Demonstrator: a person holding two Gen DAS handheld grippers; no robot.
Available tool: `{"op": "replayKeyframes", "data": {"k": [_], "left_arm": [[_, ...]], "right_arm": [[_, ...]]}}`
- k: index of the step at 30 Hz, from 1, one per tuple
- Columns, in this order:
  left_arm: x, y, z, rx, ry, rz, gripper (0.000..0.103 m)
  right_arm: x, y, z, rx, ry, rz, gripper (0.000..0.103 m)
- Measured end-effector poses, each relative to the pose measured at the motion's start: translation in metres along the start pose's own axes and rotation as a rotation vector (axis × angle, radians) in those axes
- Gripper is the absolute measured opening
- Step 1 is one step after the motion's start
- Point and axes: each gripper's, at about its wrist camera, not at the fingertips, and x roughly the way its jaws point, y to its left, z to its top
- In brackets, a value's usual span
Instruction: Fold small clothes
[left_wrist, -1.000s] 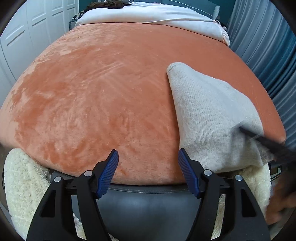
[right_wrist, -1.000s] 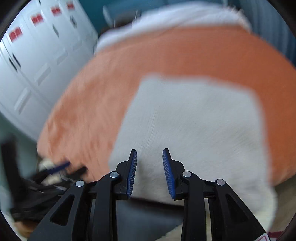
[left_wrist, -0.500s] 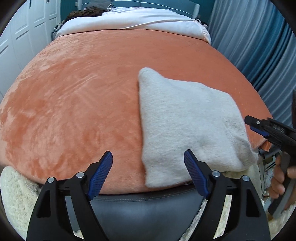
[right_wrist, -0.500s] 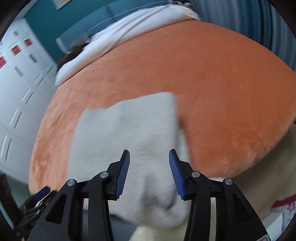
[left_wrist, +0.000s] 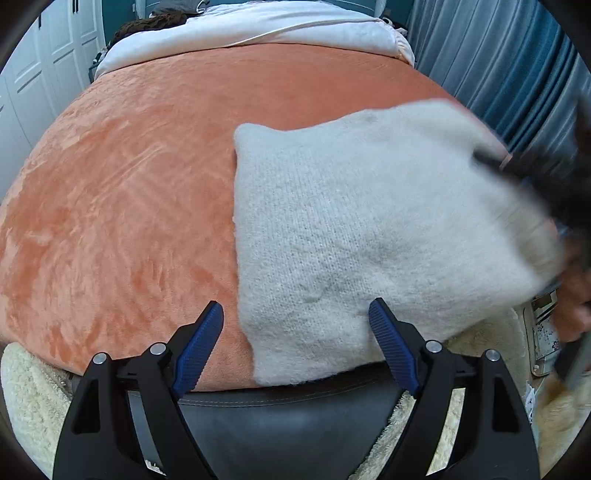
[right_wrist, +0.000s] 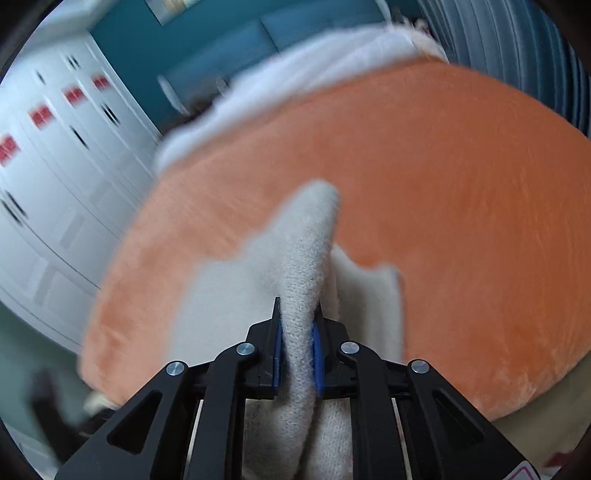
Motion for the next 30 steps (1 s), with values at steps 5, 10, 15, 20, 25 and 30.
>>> {"op": "replayKeyframes", "data": {"k": [5,10,15,20,25,30], "left_arm": [[0.007,0.000,-0.005,0.027,0.022,0.040,0.079],[0.007,0.006,-0.005,0.004,0.025,0.048,0.080],[0.010,0.010,-0.006,-0.024,0.043,0.046,0.080],[0.006,0.011,-0.009,-0.009,0.053,0.056,0.080],[0.003,0.024,-0.014,-0.054,0.058,0.058,0.082],[0.001,0.031,-0.018,-0.065,0.068,0.078,0.082]], "right_arm": [[0.025,-0.020,-0.015,0.077,0.080,-0.029,0.018],[-0.048,0.014,-0.016,-0.002,-0.067,-0.056,0.020],[-0.013,0.050,-0.056,-0.121,0.131,0.067,0.020],[0.031,0.068,-0.087,-0.169,0.258,-0.046,0.020],[0.004,0.101,-0.054,-0.187,0.159,0.070,0.020],[0.074,0.111,-0.079,-0.230,0.306,0.037,0.017]]}}
